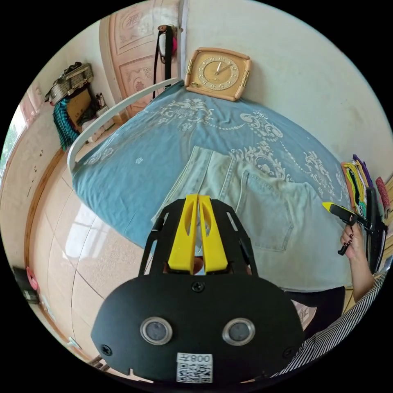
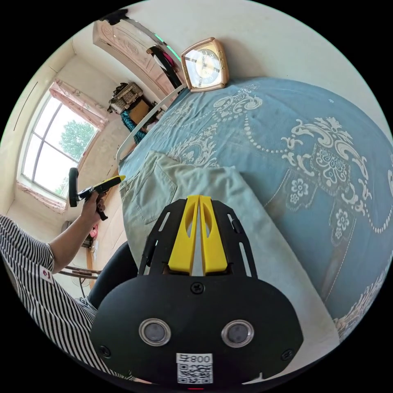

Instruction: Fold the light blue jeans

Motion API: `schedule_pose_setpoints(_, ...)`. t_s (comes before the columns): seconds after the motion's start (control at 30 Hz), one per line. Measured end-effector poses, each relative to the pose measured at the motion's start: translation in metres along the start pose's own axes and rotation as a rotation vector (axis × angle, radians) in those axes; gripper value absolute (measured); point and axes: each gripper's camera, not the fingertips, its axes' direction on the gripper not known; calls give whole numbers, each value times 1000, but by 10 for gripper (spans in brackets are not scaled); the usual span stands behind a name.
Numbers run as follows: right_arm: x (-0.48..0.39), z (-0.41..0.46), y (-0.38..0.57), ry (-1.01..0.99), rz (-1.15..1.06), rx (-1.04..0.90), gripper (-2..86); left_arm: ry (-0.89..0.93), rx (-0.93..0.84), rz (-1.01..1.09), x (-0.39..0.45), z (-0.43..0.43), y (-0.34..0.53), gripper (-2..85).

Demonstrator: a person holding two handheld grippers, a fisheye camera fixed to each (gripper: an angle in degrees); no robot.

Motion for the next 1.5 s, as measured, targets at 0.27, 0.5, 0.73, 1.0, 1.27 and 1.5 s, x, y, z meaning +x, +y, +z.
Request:
schedule_pose_setpoints(0.27, -21, 52, 128, 58, -18, -195, 1, 5, -114, -57, 17, -13, 9, 0)
schedule_pose_setpoints(0.5, -23, 24, 190, 90, -8, -172, 1, 91, -27, 95, 105, -85, 0, 1)
schedule_pose_setpoints(0.73, 37, 1, 324, 329, 262, -256, 1, 168, -248, 524, 248, -78, 3, 1)
schedule_pose_setpoints(1.0, 85, -17, 416, 229, 437, -112, 2, 225, -239, 465, 313, -127, -43, 2)
schedule_pose_setpoints(1.27, 161, -95, 610, 245, 880, 334, 15, 642, -309, 751, 513, -152, -70, 15)
schedule_pose_setpoints(1.5, 197, -123, 720, 363, 1026, 513, 76, 798, -364, 1188, 783, -182, -64, 56)
